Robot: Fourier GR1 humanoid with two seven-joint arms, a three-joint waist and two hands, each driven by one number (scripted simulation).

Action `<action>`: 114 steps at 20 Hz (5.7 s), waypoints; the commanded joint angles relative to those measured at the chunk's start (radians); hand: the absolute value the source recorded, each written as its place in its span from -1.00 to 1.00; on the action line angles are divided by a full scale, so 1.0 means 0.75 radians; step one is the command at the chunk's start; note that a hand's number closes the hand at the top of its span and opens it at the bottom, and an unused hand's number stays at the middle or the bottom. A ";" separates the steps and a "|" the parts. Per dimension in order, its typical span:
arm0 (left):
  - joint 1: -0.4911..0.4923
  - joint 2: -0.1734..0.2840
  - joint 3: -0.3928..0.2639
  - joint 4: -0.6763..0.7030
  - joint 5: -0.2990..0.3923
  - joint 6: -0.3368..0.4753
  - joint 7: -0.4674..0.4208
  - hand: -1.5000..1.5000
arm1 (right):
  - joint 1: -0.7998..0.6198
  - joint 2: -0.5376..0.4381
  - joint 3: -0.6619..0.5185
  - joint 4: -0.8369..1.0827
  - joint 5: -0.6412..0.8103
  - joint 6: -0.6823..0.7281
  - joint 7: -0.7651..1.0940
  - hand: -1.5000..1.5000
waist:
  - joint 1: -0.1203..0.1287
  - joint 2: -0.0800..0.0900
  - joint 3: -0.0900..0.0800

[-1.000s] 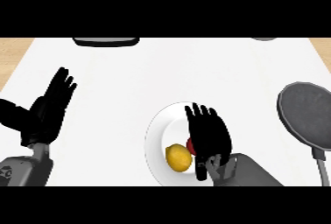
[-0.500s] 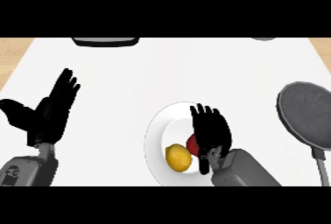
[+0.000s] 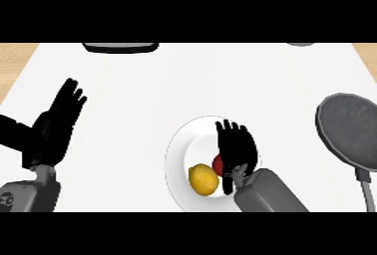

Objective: Pick the tomato from the plate and place it in the pan

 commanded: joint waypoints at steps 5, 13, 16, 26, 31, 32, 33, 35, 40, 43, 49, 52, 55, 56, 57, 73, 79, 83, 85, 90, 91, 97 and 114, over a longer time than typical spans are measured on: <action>0.117 -0.014 0.040 -0.098 -0.025 -0.049 -0.015 0.00 | 0.039 0.032 0.019 0.107 0.098 -0.093 -0.195 1.00 | 0.004 -0.002 0.000; -0.050 -0.079 0.039 -0.003 -0.084 -0.021 0.052 0.00 | 0.029 0.058 -0.038 0.302 0.193 -0.300 -0.390 1.00 | -0.002 0.001 0.000; -0.059 -0.079 0.072 0.074 -0.074 -0.071 -0.012 0.00 | 0.014 0.070 -0.086 0.190 0.150 -0.209 -0.355 1.00 | -0.006 0.001 0.000; 0.036 -0.083 0.061 -0.051 -0.112 -0.068 0.012 0.00 | 0.027 0.090 -0.205 -0.049 0.255 -0.300 0.011 1.00 | -0.003 -0.003 0.000; 0.014 -0.112 0.066 0.022 -0.116 -0.046 -0.005 0.00 | -0.097 -0.065 -0.167 -0.318 0.495 -0.212 0.079 1.00 | -0.028 -0.009 -0.002; 0.024 -0.089 0.089 0.022 -0.101 -0.071 -0.023 0.00 | -0.063 -0.090 -0.139 -0.394 0.532 -0.209 0.092 1.00 | -0.029 -0.010 -0.002; 0.025 -0.057 0.093 -0.068 -0.078 -0.074 0.082 0.00 | -0.135 -0.083 -0.141 -0.432 0.567 -0.173 0.130 1.00 | -0.015 -0.016 -0.001; 0.020 -0.117 0.084 0.055 -0.107 -0.059 -0.041 0.00 | -0.148 -0.103 -0.115 -0.591 0.598 -0.046 0.170 1.00 | -0.035 -0.012 -0.002; 0.033 -0.115 0.063 0.003 -0.139 -0.067 -0.028 0.00 | -0.253 -0.046 -0.244 -0.740 0.595 0.157 0.202 1.00 | -0.012 -0.005 -0.001; 0.070 -0.178 0.010 -0.074 -0.189 -0.003 0.007 0.00 | -0.243 -0.045 -0.329 -0.679 0.615 0.083 0.148 1.00 | -0.004 -0.003 0.000; -0.021 -0.114 0.084 -0.030 -0.140 -0.050 0.071 0.00 | -0.173 -0.177 -0.589 -0.686 0.591 -0.054 0.027 1.00 | -0.008 0.000 0.000; 0.026 -0.103 0.088 -0.098 -0.130 -0.071 0.077 0.00 | -0.204 -0.267 -0.789 -0.648 0.480 -0.101 -0.097 1.00 | -0.001 -0.001 0.001; 0.038 -0.105 0.104 -0.013 -0.118 -0.117 -0.010 0.00 | -0.095 -0.384 -0.958 -0.537 0.396 -0.266 -0.279 1.00 | -0.005 0.003 0.001; -0.008 -0.128 0.089 -0.067 -0.127 -0.059 0.087 0.00 | -0.047 -0.429 -1.017 -0.614 0.328 -0.209 -0.324 1.00 | -0.014 -0.001 0.001; 0.072 -0.137 0.075 -0.079 -0.122 -0.094 0.029 0.00 | 0.081 -0.395 -1.011 -0.577 0.356 -0.366 -0.372 1.00 | -0.009 0.000 0.002; -0.107 -0.119 0.128 0.064 -0.133 -0.121 0.041 0.00 | -0.008 -0.510 -1.259 0.419 0.110 -0.905 -1.129 1.00 | 0.011 0.007 0.001; 0.008 -0.159 0.111 0.051 -0.140 -0.142 -0.058 0.00 | -0.050 -0.533 -1.395 0.717 0.047 -0.935 -1.058 1.00 | 0.013 0.009 0.002; -0.014 -0.096 0.161 -0.004 -0.103 -0.172 0.018 0.00 | -0.131 -0.537 -1.408 0.968 0.023 -0.950 -1.097 -1.00 | 0.022 0.008 0.002; -0.083 -0.125 0.144 0.023 -0.128 -0.128 0.065 0.00 | -0.181 -0.627 -1.430 1.068 -0.038 -0.881 -1.205 -1.00 | 0.012 0.006 0.002; -0.096 -0.159 0.126 0.050 -0.164 -0.099 0.032 0.00 | -0.153 -0.587 -1.529 1.055 -0.208 -0.975 -1.442 -1.00 | 0.000 0.005 0.002; -0.091 -0.151 0.129 0.058 -0.169 -0.102 0.032 0.00 | -0.147 -0.586 -1.547 0.982 -0.260 -0.917 -1.444 -1.00 | -0.010 0.000 0.001; 0.012 -0.124 0.158 -0.016 -0.140 -0.133 0.031 0.00 | -0.106 -0.671 -1.786 0.948 -0.582 -0.707 -1.539 -1.00 | -0.025 -0.010 -0.001; -0.020 -0.197 0.105 -0.023 -0.207 -0.077 0.040 0.00 | 0.653 -0.667 -2.116 0.649 -1.127 0.017 -1.883 -1.00 | -0.021 -0.002 0.000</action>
